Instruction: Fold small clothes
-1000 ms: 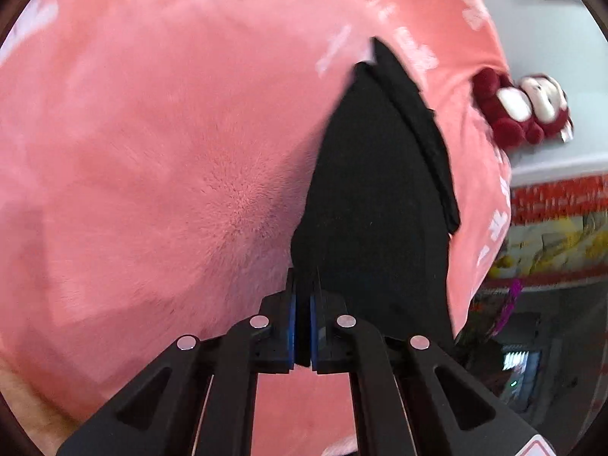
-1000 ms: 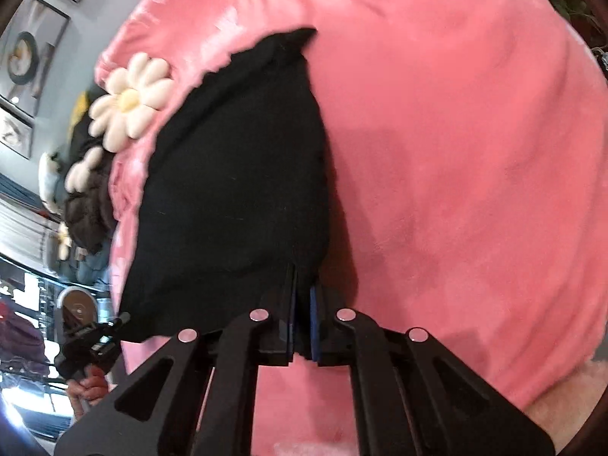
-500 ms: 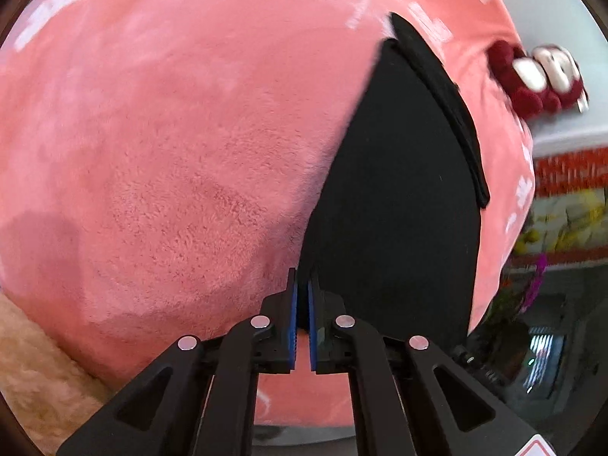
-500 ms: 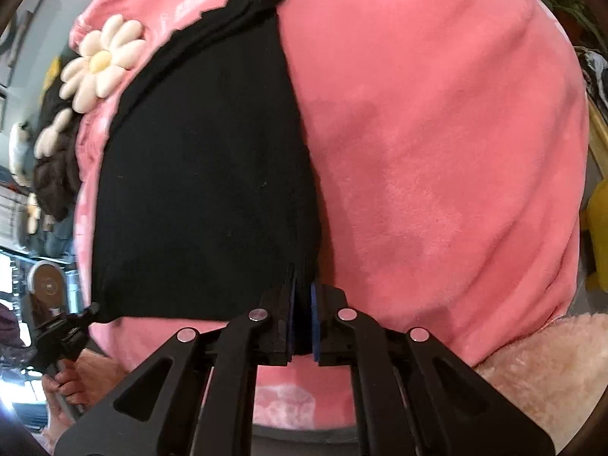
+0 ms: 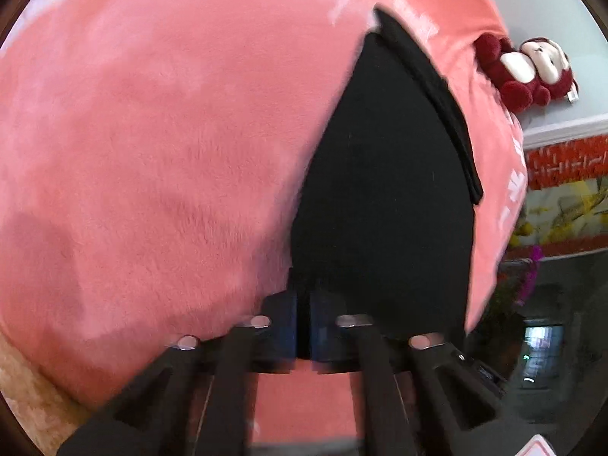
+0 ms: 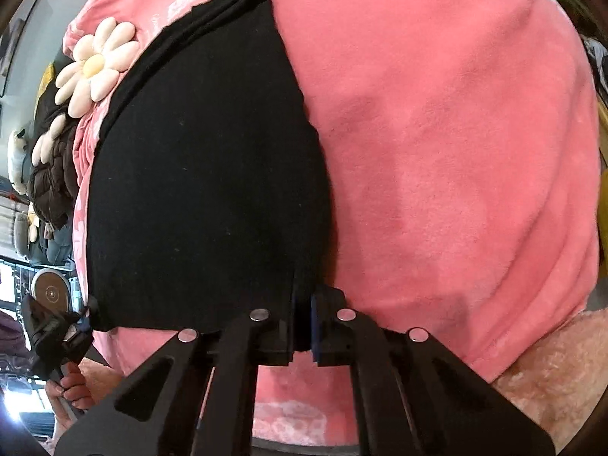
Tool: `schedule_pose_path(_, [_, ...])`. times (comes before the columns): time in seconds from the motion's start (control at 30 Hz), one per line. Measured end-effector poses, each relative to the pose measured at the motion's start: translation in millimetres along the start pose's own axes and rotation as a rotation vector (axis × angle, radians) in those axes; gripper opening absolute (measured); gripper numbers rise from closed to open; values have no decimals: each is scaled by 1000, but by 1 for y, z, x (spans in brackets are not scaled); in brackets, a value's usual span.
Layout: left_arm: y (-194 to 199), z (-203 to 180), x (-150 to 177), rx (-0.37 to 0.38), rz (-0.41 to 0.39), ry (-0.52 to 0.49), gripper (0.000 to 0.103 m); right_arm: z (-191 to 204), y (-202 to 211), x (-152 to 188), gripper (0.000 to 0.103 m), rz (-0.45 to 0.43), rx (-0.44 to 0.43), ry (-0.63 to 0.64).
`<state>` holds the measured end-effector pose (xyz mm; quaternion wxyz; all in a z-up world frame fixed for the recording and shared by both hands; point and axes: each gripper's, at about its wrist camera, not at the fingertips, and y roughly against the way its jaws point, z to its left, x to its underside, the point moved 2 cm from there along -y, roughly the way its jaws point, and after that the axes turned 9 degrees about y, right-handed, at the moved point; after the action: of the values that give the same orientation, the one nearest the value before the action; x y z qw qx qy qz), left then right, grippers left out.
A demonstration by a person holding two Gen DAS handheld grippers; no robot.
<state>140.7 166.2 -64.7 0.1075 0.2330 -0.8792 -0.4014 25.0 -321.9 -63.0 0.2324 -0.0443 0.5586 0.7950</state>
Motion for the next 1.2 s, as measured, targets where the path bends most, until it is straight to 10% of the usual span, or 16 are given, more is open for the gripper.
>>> schedule_pose_path(0.23, [57, -12, 18, 65, -30, -23, 1, 5, 69, 14, 3, -50, -66, 32])
schedule_pose_path(0.63, [143, -3, 105, -49, -25, -176, 0, 14, 127, 79, 3, 17, -14, 159])
schedule_pose_path(0.97, [120, 1, 112, -63, 18, -158, 1, 19, 115, 82, 4, 33, 31, 193])
schedule_pose_path(1.0, [111, -2, 106, -85, 16, -150, 4, 19, 115, 83, 4, 34, 32, 194])
schedule_pose_path(1.07, [98, -7, 101, -145, 15, -138, 49, 17, 113, 86, 4, 32, 36, 197])
schedule_pose_path(1.2, [56, -23, 89, -250, 30, -187, 57, 14, 111, 86, 4, 31, 36, 199])
